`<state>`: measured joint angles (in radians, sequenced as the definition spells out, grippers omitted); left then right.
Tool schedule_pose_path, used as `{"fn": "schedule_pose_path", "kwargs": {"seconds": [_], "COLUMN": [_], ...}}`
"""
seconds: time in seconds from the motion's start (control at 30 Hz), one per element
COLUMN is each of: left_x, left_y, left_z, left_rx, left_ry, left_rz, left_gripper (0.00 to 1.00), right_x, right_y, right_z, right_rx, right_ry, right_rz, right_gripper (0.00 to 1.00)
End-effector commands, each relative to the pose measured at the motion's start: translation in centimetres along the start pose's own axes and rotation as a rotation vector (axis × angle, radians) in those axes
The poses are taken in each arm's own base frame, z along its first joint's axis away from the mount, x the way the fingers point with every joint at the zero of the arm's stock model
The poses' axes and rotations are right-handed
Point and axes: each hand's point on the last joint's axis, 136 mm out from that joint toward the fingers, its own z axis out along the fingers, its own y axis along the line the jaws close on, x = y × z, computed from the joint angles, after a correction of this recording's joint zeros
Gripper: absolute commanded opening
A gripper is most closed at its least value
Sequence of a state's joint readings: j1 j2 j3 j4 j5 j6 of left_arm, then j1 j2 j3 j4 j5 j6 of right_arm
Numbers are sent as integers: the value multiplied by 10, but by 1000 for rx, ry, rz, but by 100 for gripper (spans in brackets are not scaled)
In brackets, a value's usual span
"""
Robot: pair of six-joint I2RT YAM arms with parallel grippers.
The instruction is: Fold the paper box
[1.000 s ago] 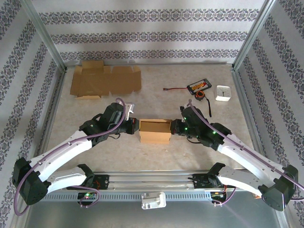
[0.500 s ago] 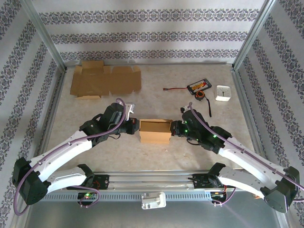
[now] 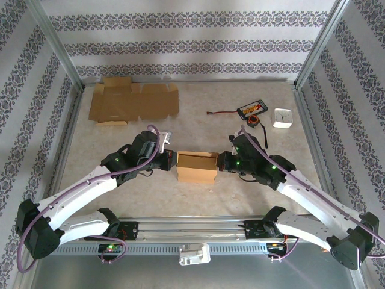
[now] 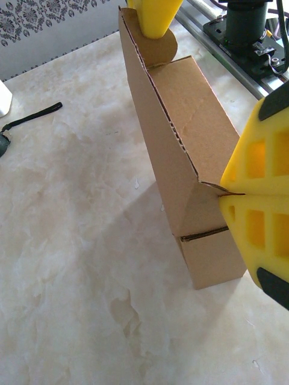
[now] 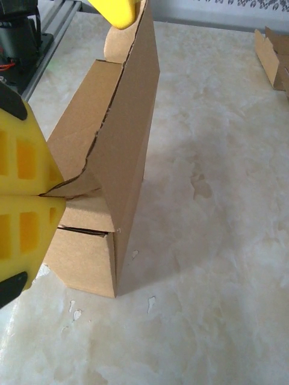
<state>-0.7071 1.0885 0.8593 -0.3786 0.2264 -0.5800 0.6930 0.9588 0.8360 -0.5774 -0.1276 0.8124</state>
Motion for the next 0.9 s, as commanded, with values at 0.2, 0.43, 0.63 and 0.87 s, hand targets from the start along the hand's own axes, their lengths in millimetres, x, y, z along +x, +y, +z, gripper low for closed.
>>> {"fn": "schedule_pose_path", "kwargs": {"seconds": [0.2,0.43,0.63,0.87], "left_x": [17,16,17,17], "left_y": [12,10,11,10], "left_z": [2,2,2,2], "left_rx": [-51,-45,-49,-48], "left_ry": [48,49,50,49], "left_rz": [14,10,10,10], "left_gripper": [0,0,0,0], "right_x": [12,20,22,31], "right_y": [3,-6,-8,-17], "right_z": [-1,2,3,12], "right_rx": [-49,-42,-64,-63], "right_ry": [67,80,78,92], "right_rz": [84,105,139,179], "right_gripper": [4,4,5,5]}}
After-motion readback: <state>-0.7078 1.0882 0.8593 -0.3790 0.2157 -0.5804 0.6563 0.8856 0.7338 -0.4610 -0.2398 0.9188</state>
